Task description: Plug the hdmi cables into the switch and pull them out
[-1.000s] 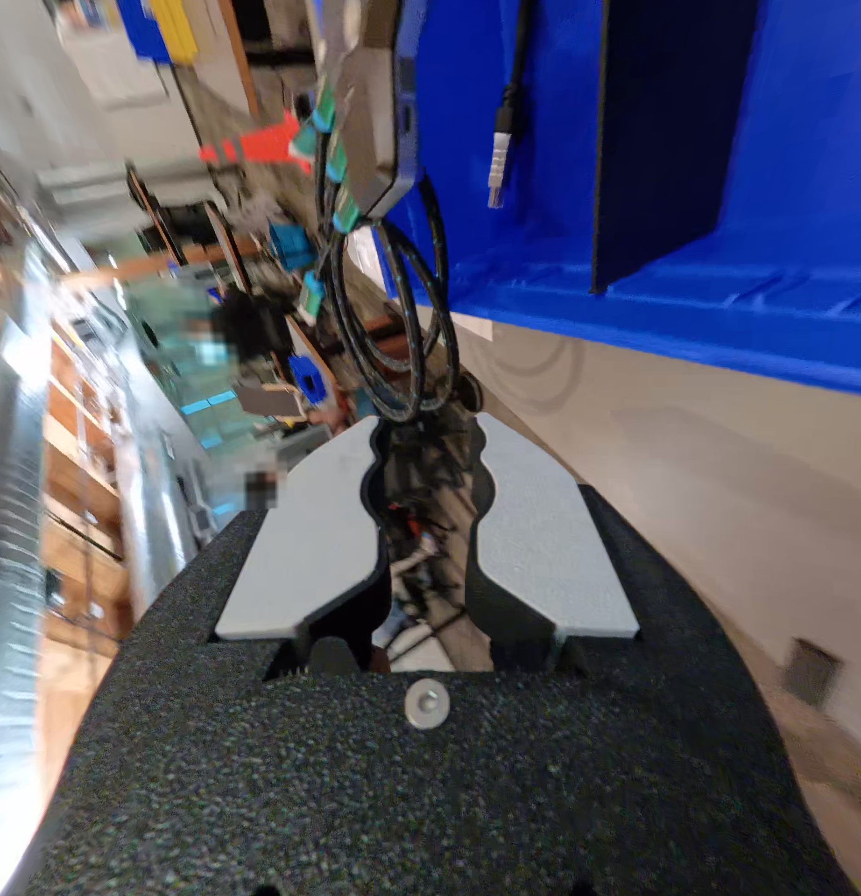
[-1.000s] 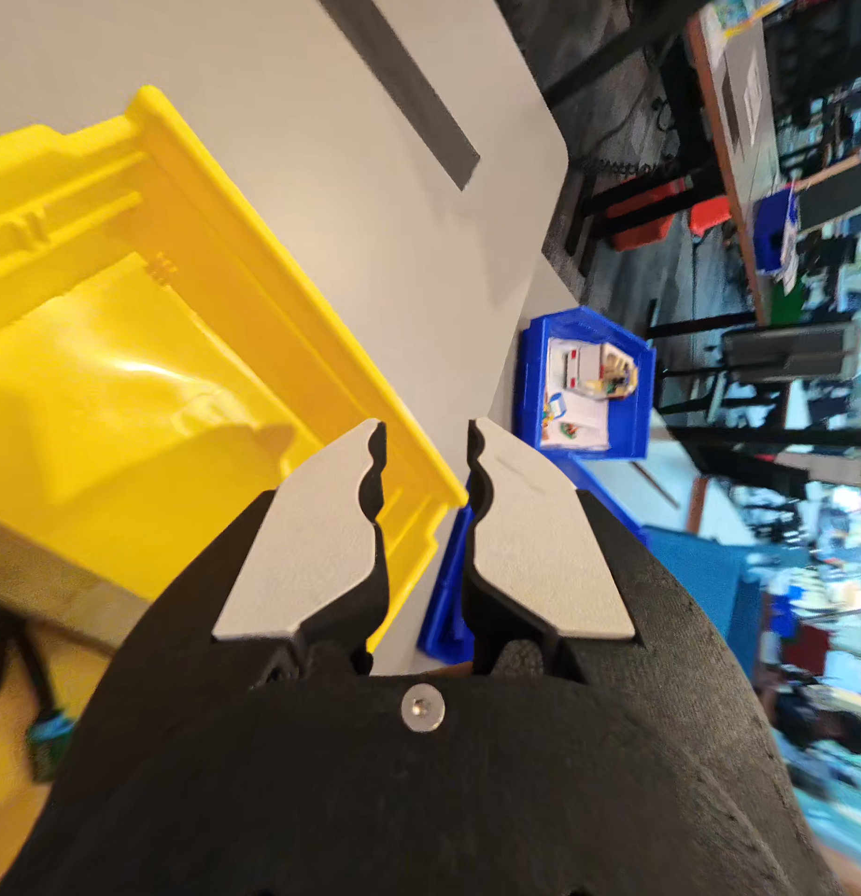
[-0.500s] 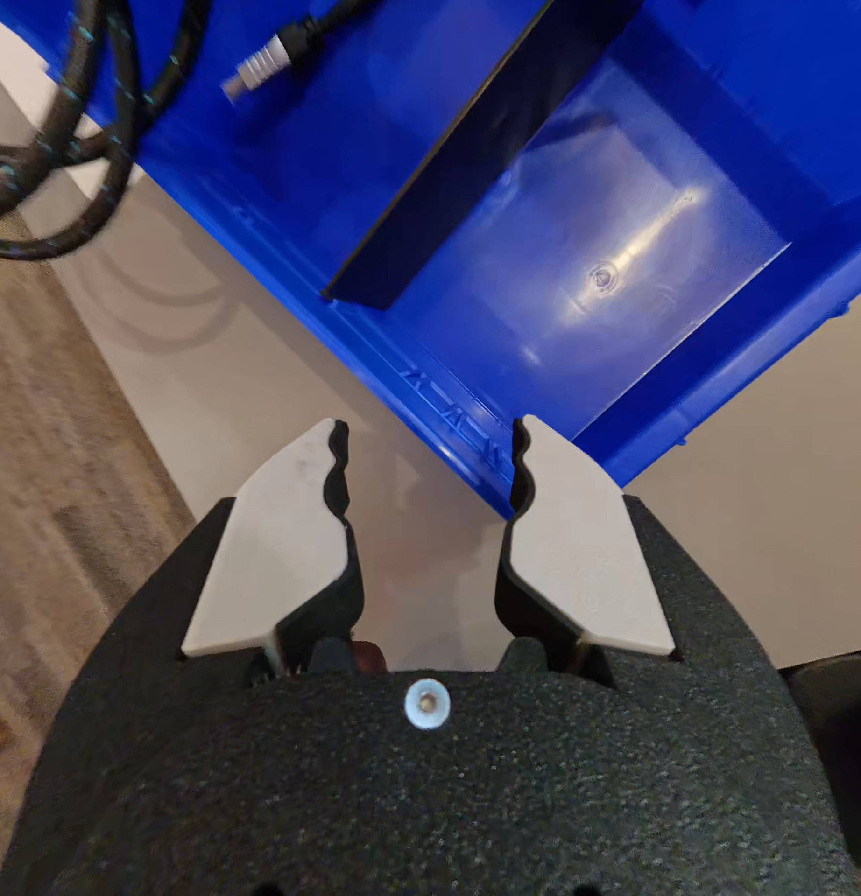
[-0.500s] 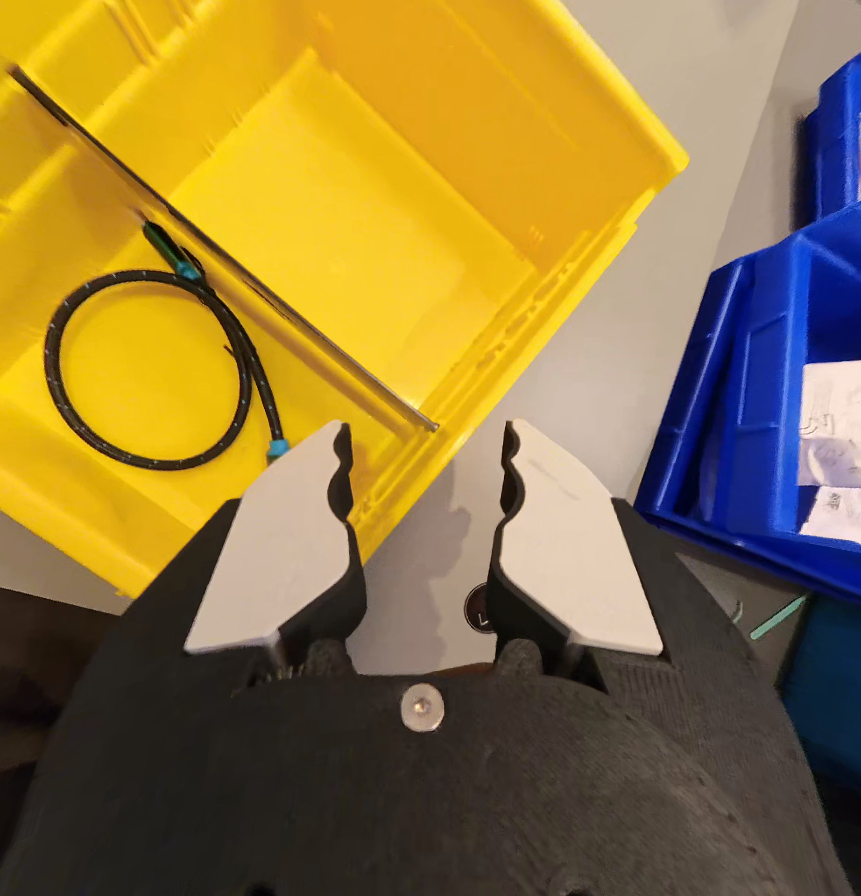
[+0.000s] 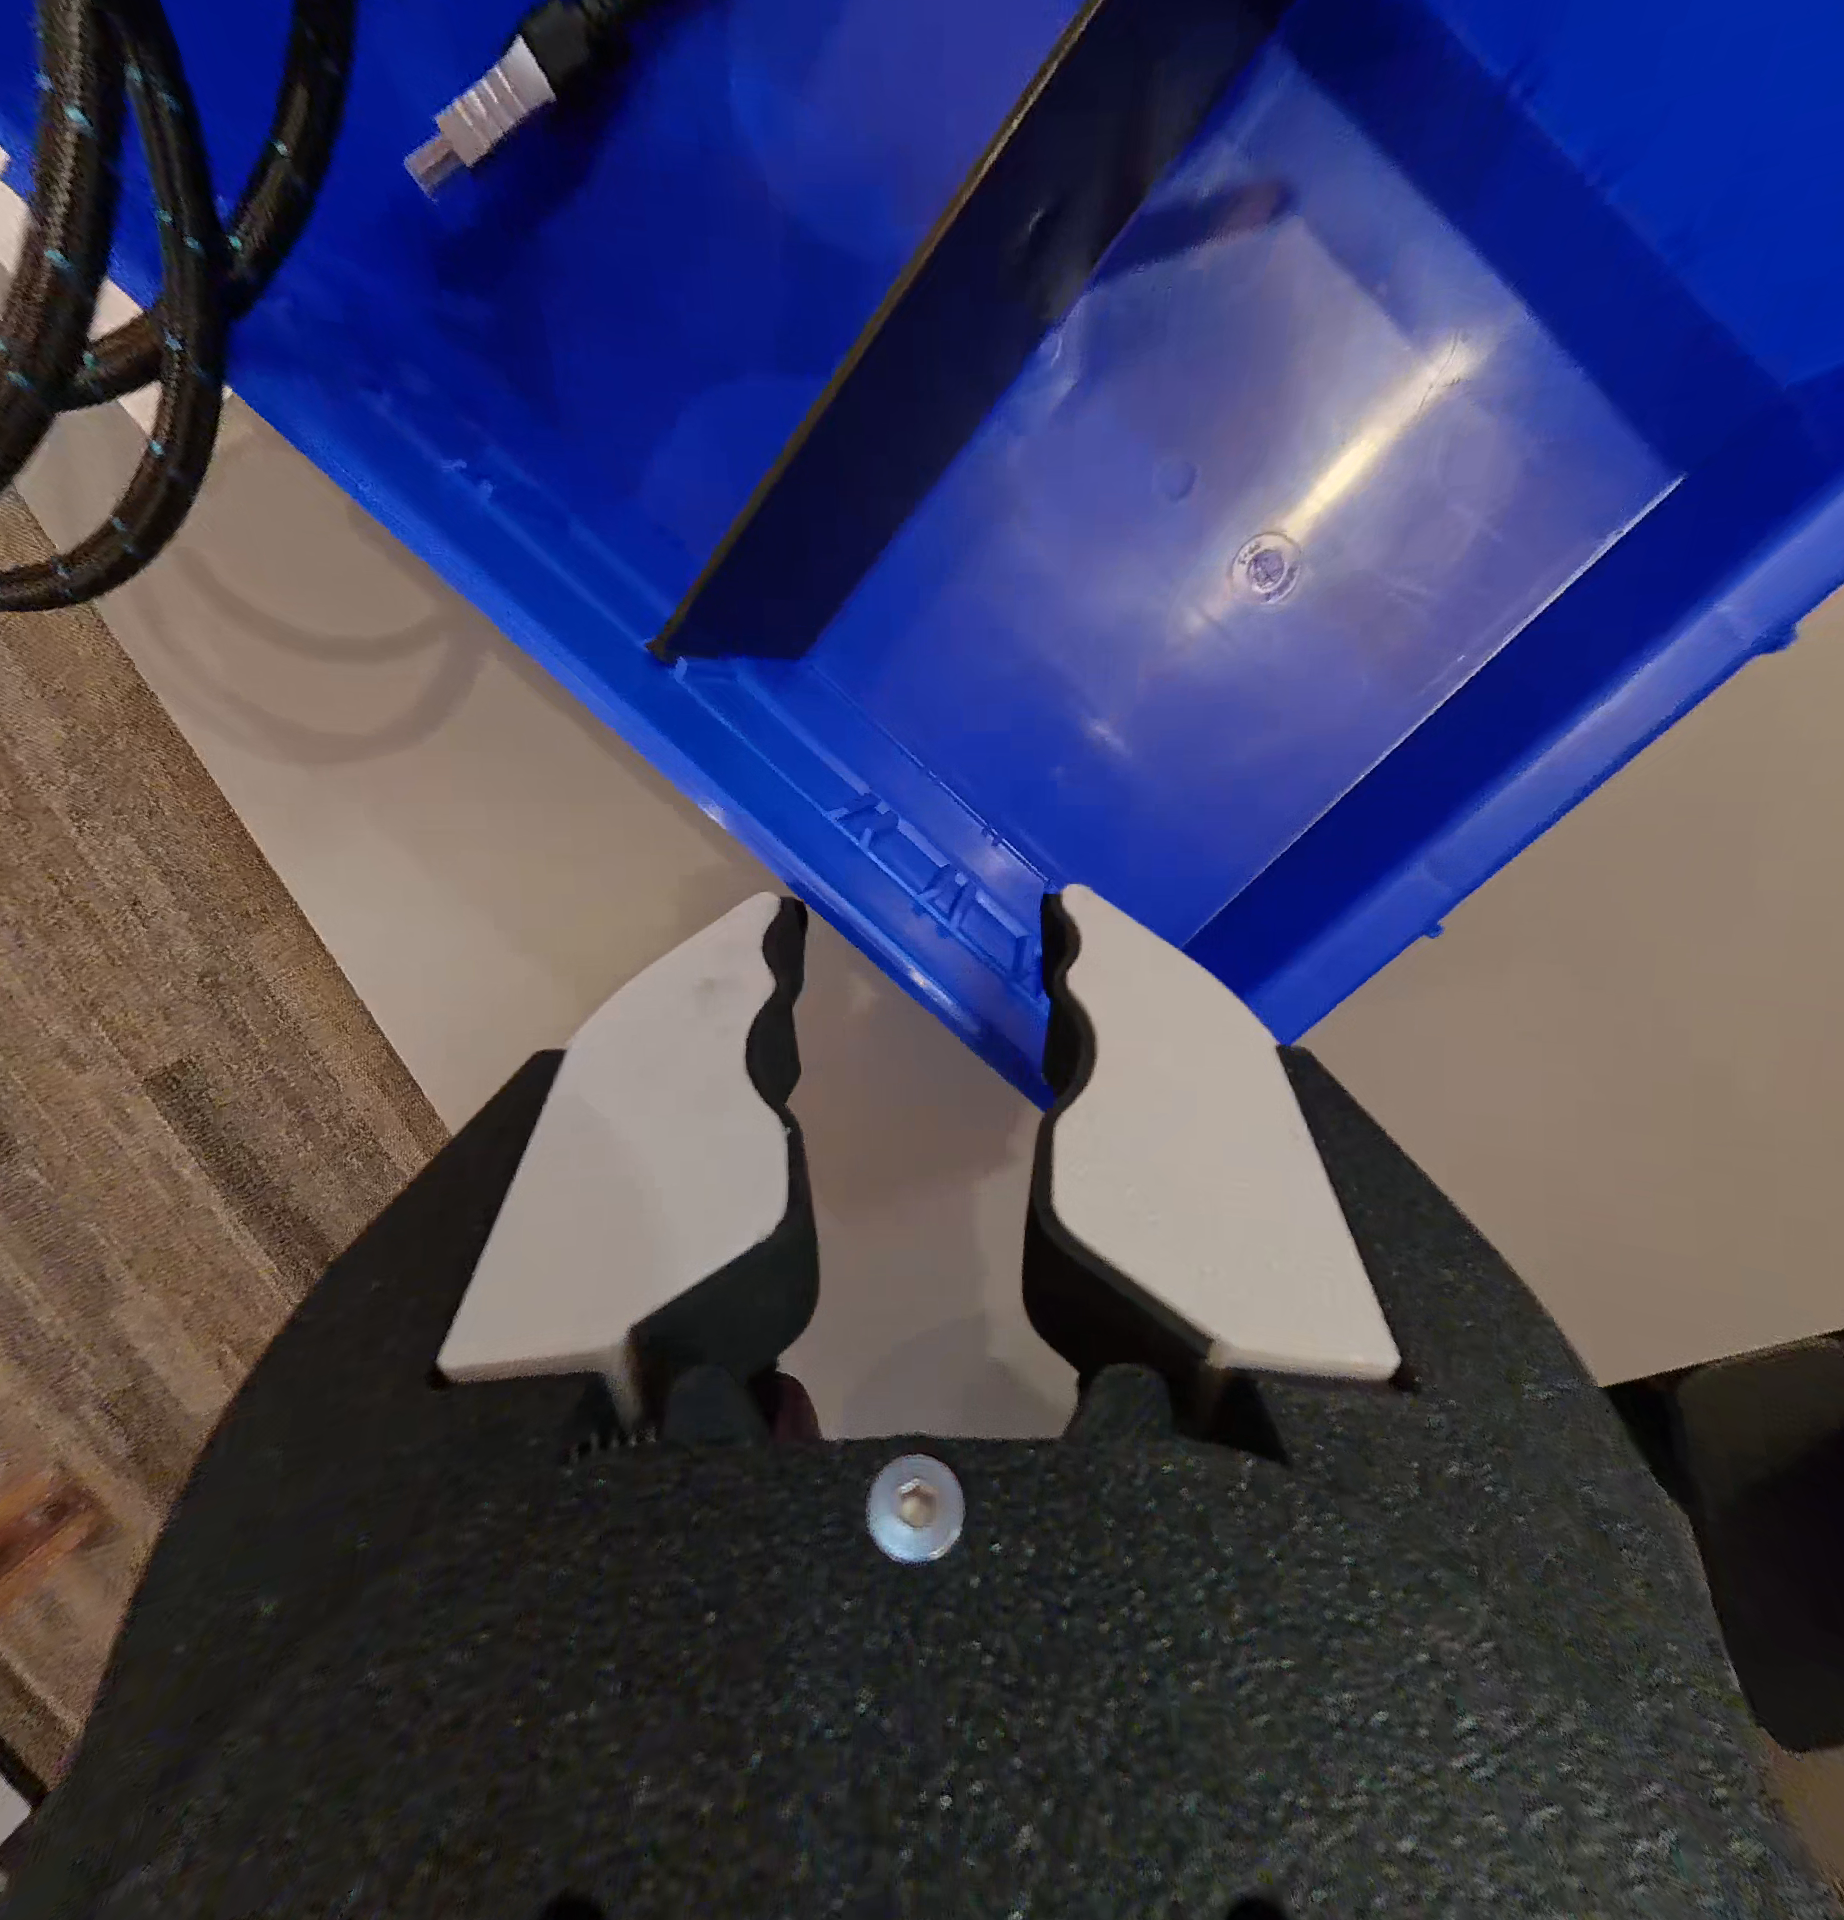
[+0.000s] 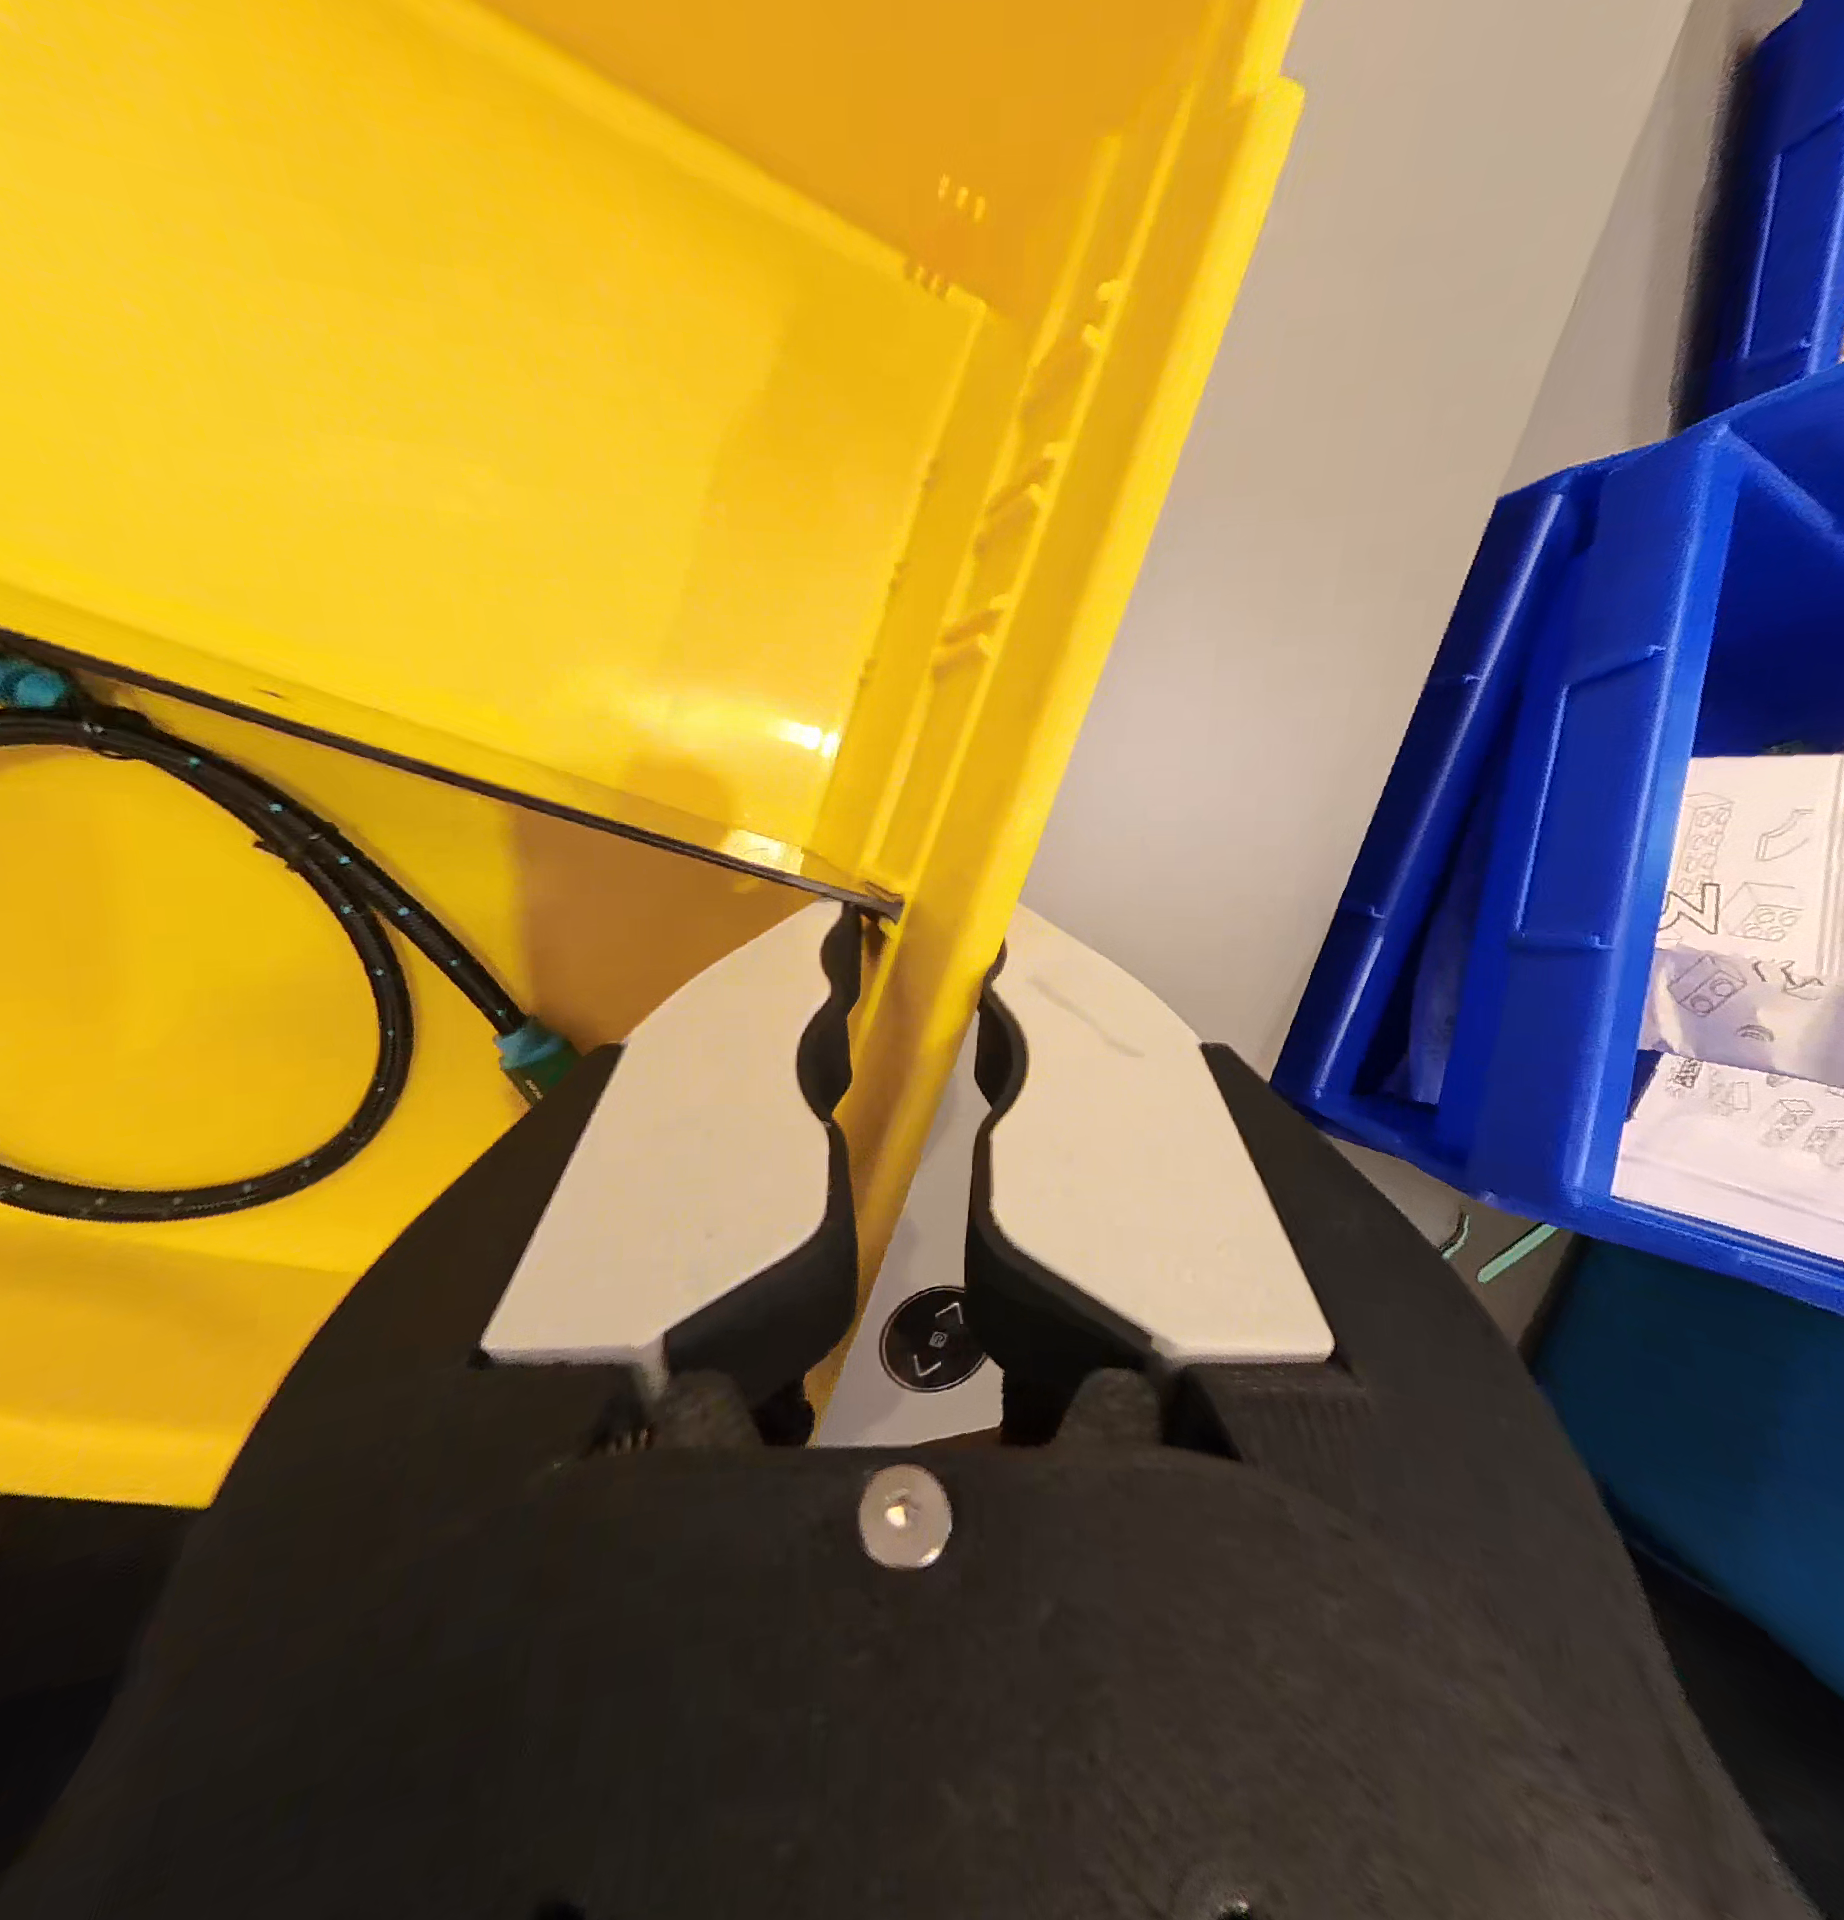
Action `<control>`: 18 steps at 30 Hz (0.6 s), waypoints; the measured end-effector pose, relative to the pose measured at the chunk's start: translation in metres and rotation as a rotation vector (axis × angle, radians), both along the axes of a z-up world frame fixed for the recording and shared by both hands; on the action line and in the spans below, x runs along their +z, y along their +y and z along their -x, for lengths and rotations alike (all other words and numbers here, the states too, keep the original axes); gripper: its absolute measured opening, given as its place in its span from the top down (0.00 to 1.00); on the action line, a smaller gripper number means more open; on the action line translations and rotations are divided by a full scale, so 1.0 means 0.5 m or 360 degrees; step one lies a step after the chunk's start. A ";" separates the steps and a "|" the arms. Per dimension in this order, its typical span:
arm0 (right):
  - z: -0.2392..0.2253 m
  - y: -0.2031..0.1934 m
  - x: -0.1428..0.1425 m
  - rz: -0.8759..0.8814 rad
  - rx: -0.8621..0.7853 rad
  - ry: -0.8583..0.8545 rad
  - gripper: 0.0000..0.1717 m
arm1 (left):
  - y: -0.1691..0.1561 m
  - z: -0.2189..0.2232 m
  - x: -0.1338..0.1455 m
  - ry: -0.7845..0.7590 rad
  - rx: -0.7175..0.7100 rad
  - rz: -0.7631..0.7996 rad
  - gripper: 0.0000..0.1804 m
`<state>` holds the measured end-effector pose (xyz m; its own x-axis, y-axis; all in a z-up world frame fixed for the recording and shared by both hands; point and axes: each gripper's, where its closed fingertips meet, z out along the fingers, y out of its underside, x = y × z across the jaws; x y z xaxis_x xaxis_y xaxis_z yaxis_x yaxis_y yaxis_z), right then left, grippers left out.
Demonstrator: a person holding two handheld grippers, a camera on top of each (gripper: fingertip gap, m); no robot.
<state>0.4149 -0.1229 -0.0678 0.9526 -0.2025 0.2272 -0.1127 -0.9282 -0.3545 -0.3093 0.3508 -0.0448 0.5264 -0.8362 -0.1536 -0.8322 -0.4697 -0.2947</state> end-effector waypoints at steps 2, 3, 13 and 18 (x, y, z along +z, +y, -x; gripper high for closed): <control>-0.002 0.002 0.000 0.0007 0.0004 0.0007 0.89 | -0.001 0.000 -0.008 0.0023 0.0004 0.0009 0.73; -0.004 0.003 0.000 0.0008 0.0007 0.0011 0.89 | -0.001 0.000 -0.012 0.0037 0.0008 0.0033 0.73; -0.023 0.025 0.001 -0.0027 -0.0033 0.0025 0.90 | 0.018 -0.017 0.012 -0.0071 0.0044 0.0085 0.71; -0.032 0.038 0.001 -0.0040 -0.0054 0.0029 0.90 | 0.031 0.010 -0.018 0.0111 0.0096 0.0109 0.76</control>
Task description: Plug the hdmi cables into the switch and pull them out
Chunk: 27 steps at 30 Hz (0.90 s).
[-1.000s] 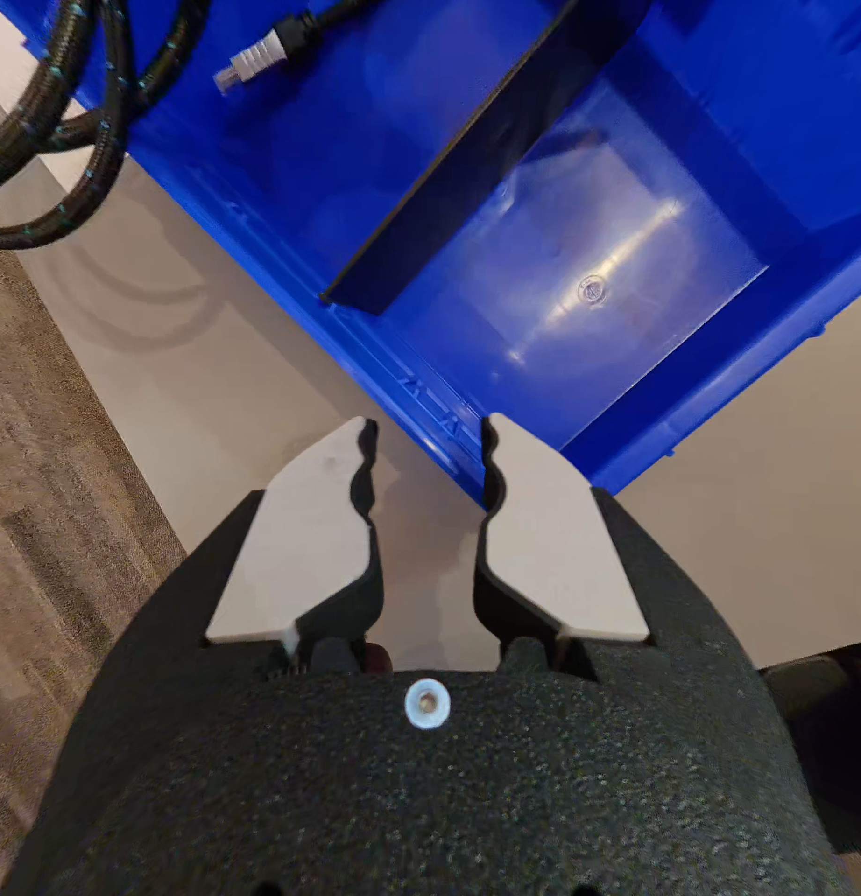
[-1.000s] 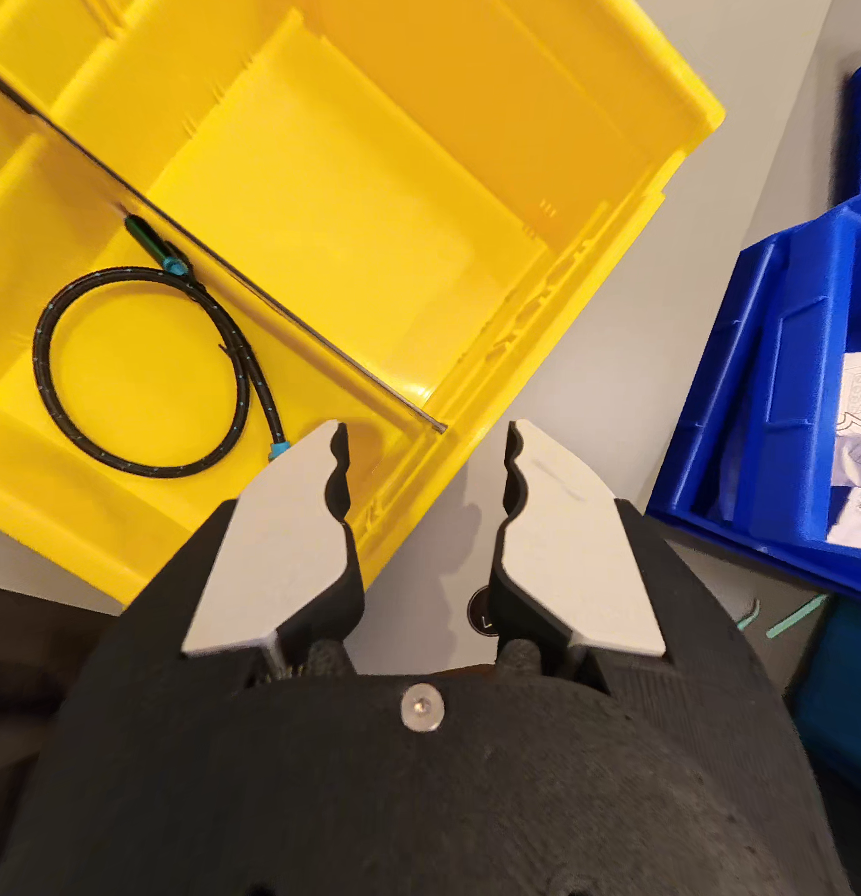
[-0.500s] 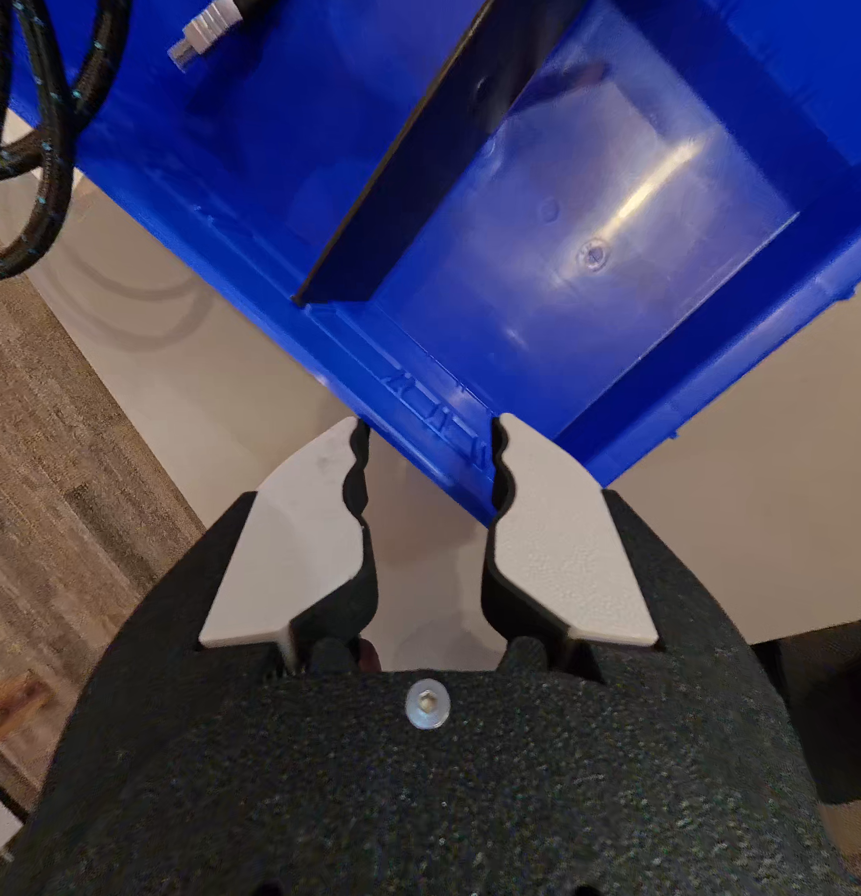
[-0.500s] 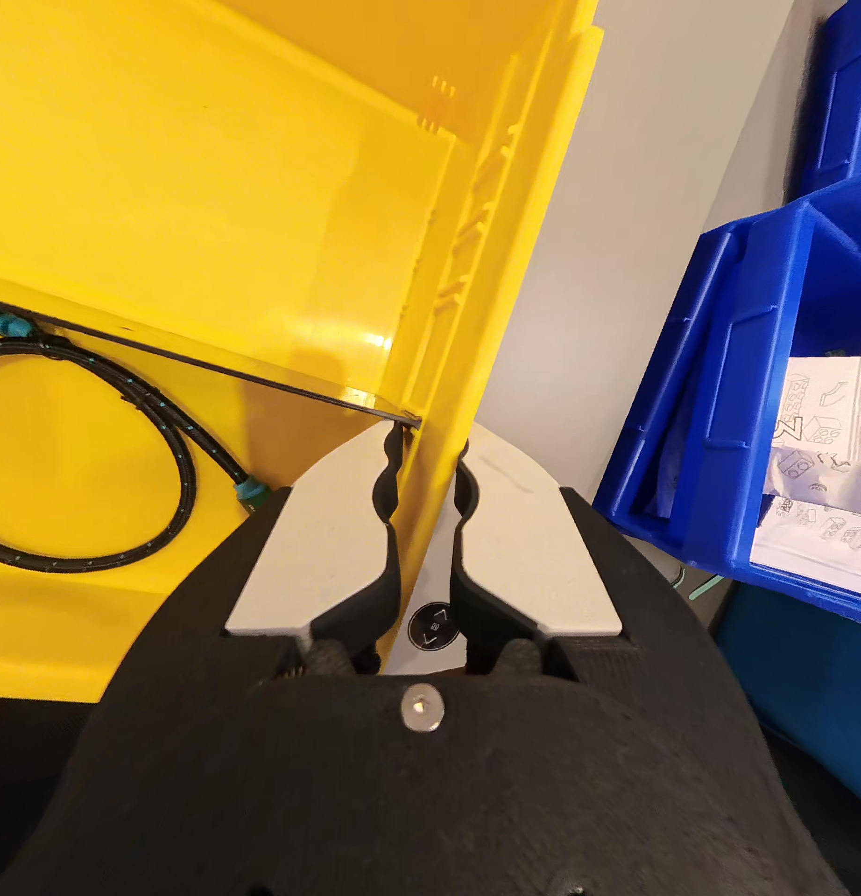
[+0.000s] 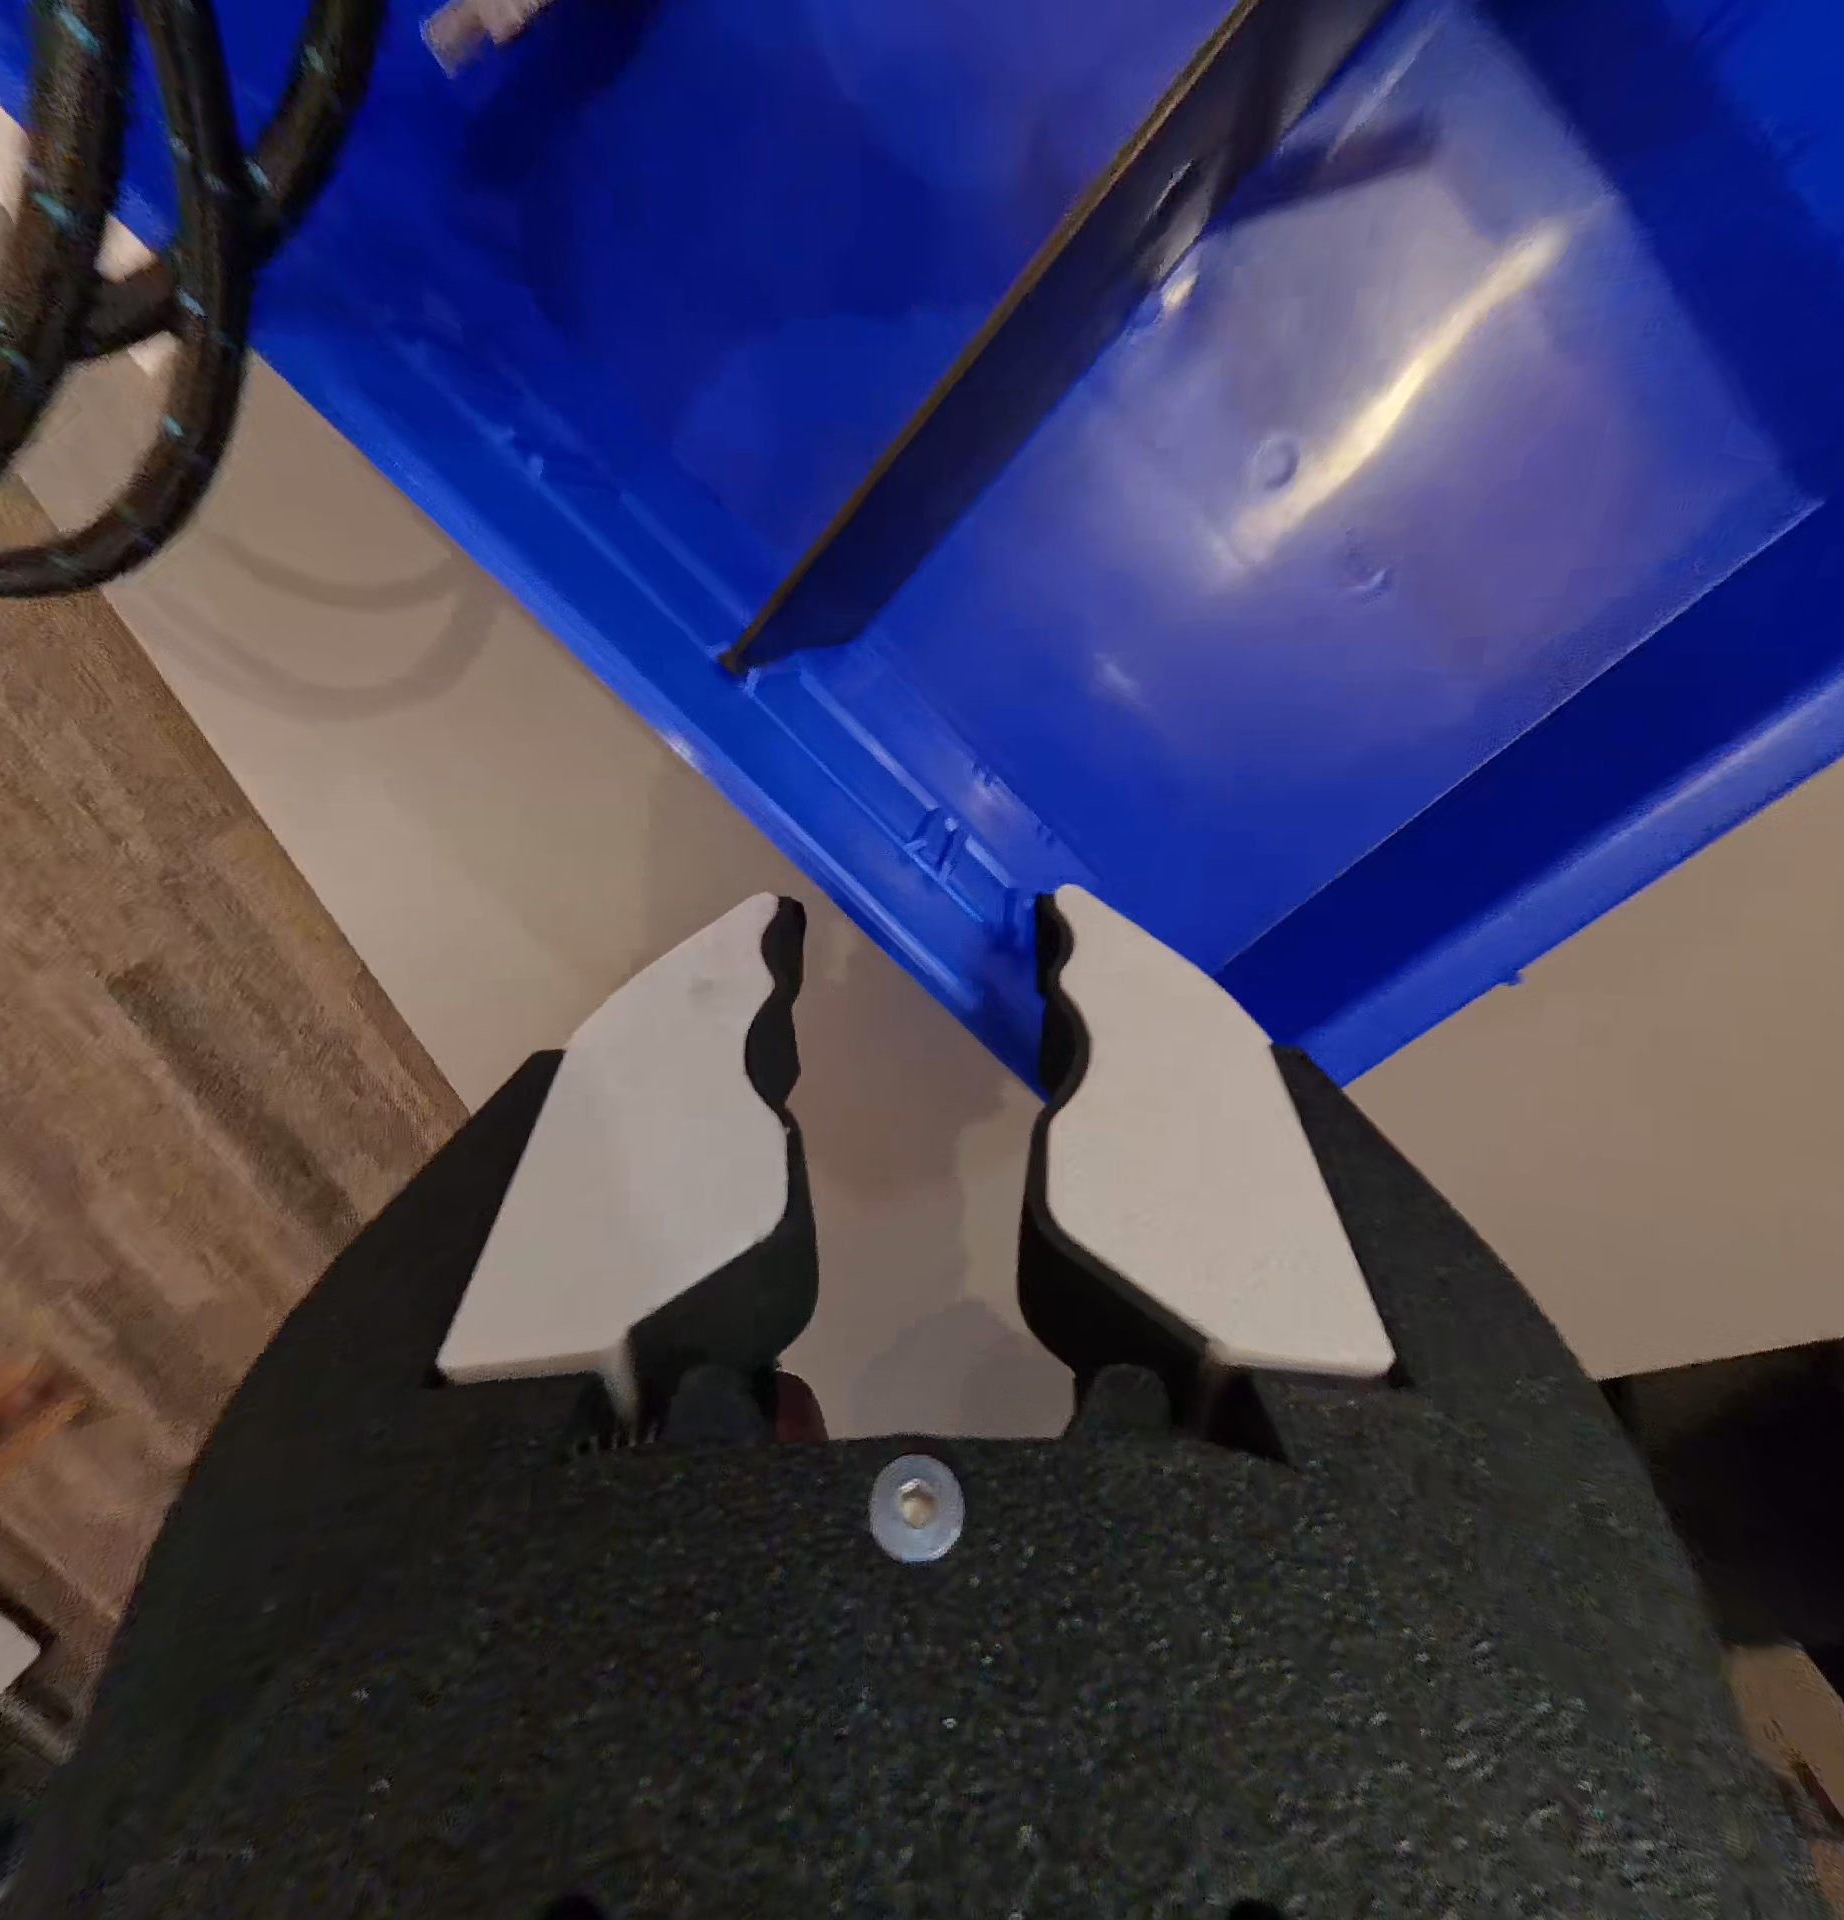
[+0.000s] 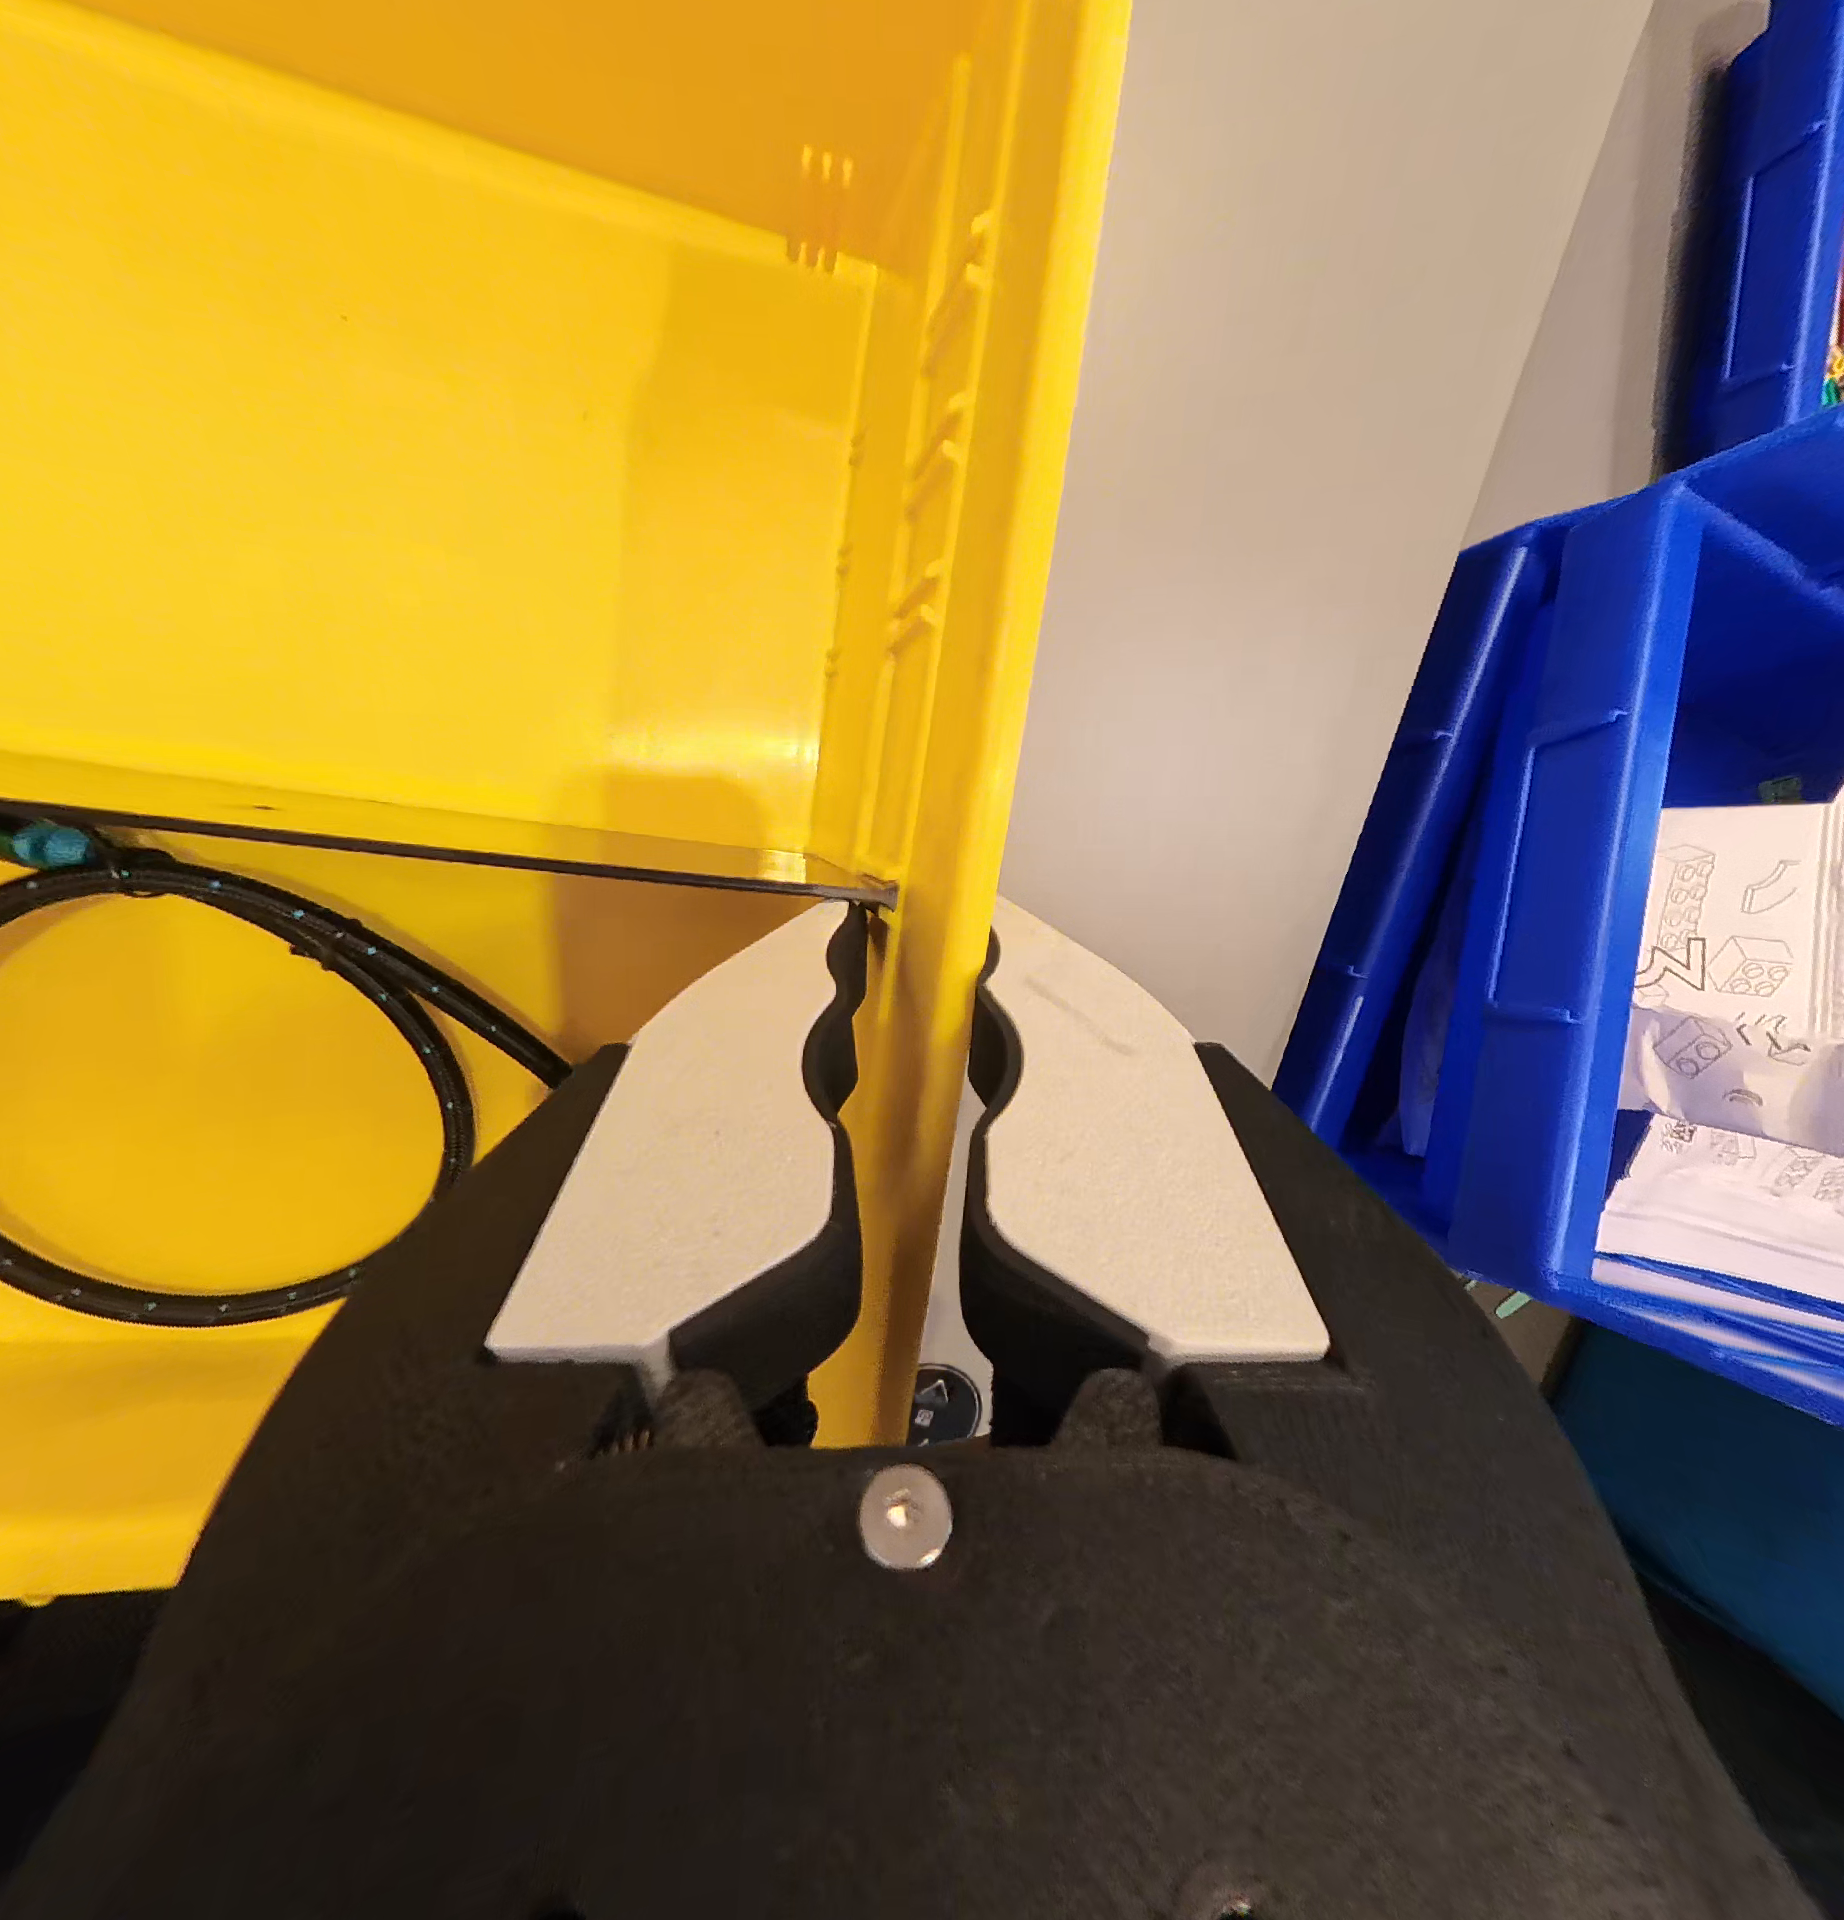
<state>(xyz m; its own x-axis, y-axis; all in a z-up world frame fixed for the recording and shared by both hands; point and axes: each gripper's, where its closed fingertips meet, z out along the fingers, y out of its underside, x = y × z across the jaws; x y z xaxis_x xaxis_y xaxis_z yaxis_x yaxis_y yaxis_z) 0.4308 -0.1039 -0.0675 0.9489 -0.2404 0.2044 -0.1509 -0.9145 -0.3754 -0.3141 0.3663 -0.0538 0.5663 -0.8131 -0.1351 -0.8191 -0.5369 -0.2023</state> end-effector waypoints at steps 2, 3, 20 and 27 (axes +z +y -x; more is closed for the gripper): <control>-0.005 0.007 0.000 -0.0014 -0.0009 0.0017 0.90 | 0.008 -0.001 0.000 -0.0034 0.0032 0.0017 0.88; -0.008 0.011 0.000 -0.0020 -0.0016 0.0028 0.91 | 0.011 0.003 -0.001 -0.0025 0.0023 0.0033 0.88; -0.116 0.003 0.000 -0.0132 -0.0322 0.0190 0.95 | 0.095 0.118 -0.002 -0.0075 0.0220 -0.0002 0.94; -0.141 -0.016 0.001 -0.0143 -0.0279 0.0154 0.95 | 0.118 0.141 -0.002 -0.0154 0.0283 -0.0041 0.95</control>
